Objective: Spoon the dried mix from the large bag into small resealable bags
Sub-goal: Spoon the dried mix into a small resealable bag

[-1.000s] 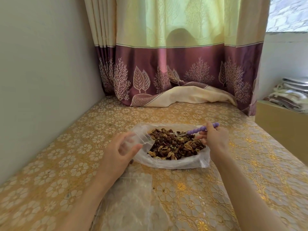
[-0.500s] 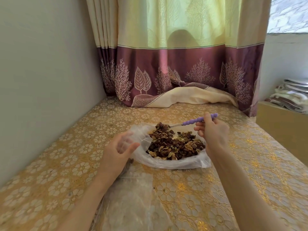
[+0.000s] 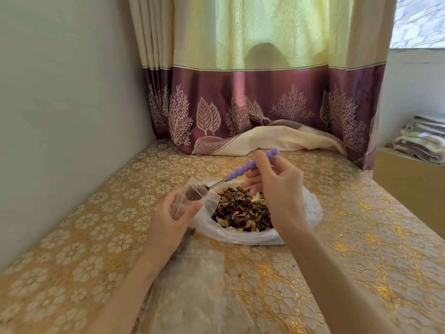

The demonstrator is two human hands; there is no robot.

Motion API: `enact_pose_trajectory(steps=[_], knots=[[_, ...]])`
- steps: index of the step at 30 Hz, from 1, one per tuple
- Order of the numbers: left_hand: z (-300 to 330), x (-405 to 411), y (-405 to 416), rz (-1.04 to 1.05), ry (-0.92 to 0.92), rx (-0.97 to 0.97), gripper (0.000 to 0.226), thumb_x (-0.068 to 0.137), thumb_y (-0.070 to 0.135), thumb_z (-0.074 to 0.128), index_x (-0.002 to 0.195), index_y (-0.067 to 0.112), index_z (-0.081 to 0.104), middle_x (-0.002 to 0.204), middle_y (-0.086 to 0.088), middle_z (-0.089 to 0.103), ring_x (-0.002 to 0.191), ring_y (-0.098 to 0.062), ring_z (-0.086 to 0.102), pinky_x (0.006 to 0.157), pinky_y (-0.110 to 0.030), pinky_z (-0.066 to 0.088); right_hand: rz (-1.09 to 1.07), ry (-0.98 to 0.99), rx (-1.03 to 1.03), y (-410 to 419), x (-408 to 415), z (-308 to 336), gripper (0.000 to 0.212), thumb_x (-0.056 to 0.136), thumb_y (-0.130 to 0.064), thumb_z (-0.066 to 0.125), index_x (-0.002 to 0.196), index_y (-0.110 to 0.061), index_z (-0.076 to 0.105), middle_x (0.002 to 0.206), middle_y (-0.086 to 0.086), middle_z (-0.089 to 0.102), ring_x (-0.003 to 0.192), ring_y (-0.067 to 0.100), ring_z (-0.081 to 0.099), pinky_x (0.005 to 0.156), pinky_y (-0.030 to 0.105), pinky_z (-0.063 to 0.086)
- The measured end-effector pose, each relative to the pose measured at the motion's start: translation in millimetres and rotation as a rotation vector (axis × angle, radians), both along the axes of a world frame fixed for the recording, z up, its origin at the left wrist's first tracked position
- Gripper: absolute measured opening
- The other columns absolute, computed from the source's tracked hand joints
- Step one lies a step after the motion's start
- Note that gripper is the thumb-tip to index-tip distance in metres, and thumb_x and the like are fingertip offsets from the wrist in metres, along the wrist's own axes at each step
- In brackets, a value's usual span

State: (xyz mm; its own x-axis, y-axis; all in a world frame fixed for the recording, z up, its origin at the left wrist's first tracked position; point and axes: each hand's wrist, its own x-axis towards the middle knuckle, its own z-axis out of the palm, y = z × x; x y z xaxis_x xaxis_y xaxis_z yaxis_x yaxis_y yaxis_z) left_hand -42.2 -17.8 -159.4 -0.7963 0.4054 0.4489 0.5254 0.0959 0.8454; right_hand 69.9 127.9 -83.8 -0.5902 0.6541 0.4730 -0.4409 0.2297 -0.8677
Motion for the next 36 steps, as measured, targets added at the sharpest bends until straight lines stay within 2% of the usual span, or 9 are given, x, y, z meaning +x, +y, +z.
enact_pose_trajectory(steps=[3,10,14,16,20,26,29,32,36], knots=[[0.0,-0.5,0.3,0.001,-0.028,0.028,0.054,0.071,0.052,0.063,0.117,0.025,0.056,0.107,0.008,0.066,0.096,0.001,0.060,0.072,-0.006,0.045,0.064,0.037,0.103,-7.4,-0.9,2.4,0.030,0.098,-0.017,0.050,0.076,-0.002,0.064,0.068,0.007,0.073,0.054,0.022,0.064,0.047,0.022,0.050],[2.2,2.0,0.4,0.068,-0.042,0.076,0.051,0.068,0.051,0.066,0.113,0.034,0.051,0.105,0.012,0.061,0.094,-0.002,0.059,0.076,-0.018,0.046,0.210,0.008,0.229,-8.8,-1.5,1.4,0.025,0.097,-0.011,0.051,0.077,-0.001,0.063,0.074,0.005,0.075,0.060,0.024,0.067,0.054,0.024,0.054],[1.9,1.7,1.4,0.057,-0.054,0.074,0.060,0.070,0.050,0.067,0.121,0.025,0.049,0.113,0.005,0.060,0.097,-0.007,0.060,0.079,-0.026,0.051,0.244,0.023,0.220,-2.4,0.9,3.3,0.021,0.095,-0.007,0.049,0.081,-0.010,0.064,0.076,0.005,0.075,0.061,0.023,0.066,0.055,0.023,0.054],[1.9,2.1,1.5,0.050,-0.047,0.076,0.061,0.071,0.047,0.067,0.124,0.022,0.048,0.112,0.001,0.062,0.094,-0.011,0.063,0.073,-0.023,0.053,0.231,0.036,0.198,3.0,2.6,4.5,0.023,0.095,-0.006,0.048,0.080,-0.007,0.065,0.075,0.006,0.075,0.061,0.021,0.066,0.055,0.022,0.054],[1.7,4.3,0.9,0.058,-0.022,0.070,0.061,0.071,0.047,0.067,0.124,0.027,0.045,0.118,0.008,0.057,0.104,-0.006,0.057,0.080,-0.019,0.048,0.042,0.104,0.045,19.7,4.3,1.8,0.026,0.096,-0.010,0.050,0.074,-0.008,0.065,0.064,0.003,0.072,0.051,0.013,0.061,0.048,0.019,0.050],[0.5,6.2,2.2,0.037,0.011,0.068,0.061,0.072,0.042,0.069,0.126,0.029,0.042,0.113,0.019,0.052,0.095,0.014,0.054,0.071,-0.005,0.045,-0.294,0.034,-0.075,58.6,6.4,-16.1,0.030,0.098,-0.023,0.052,0.073,-0.009,0.061,0.057,0.000,0.068,0.048,0.010,0.059,0.047,0.019,0.048],[-1.1,4.1,2.0,0.033,0.027,0.042,0.059,0.075,0.039,0.070,0.126,0.027,0.043,0.110,0.013,0.056,0.086,0.009,0.058,0.068,-0.006,0.046,-0.396,-0.034,-0.063,75.0,8.8,-21.2,0.031,0.099,-0.027,0.050,0.073,-0.012,0.058,0.055,-0.001,0.067,0.046,0.008,0.057,0.044,0.017,0.046],[-2.1,3.9,2.1,0.032,0.035,0.039,0.057,0.074,0.041,0.070,0.123,0.031,0.043,0.109,0.013,0.057,0.083,0.008,0.059,0.066,-0.007,0.047,-0.497,-0.156,0.042,88.2,11.7,-26.6,0.031,0.101,-0.028,0.043,0.075,-0.015,0.055,0.066,0.002,0.069,0.050,0.006,0.059,0.053,0.027,0.051],[-3.1,3.8,1.8,0.023,0.027,0.041,0.058,0.072,0.046,0.067,0.123,0.033,0.042,0.112,0.014,0.057,0.091,0.011,0.057,0.068,-0.004,0.045,-0.538,-0.304,0.199,95.0,14.5,-34.0,0.036,0.102,-0.026,0.039,0.070,-0.020,0.056,0.073,-0.002,0.070,0.074,0.024,0.065,0.081,0.055,0.050]])
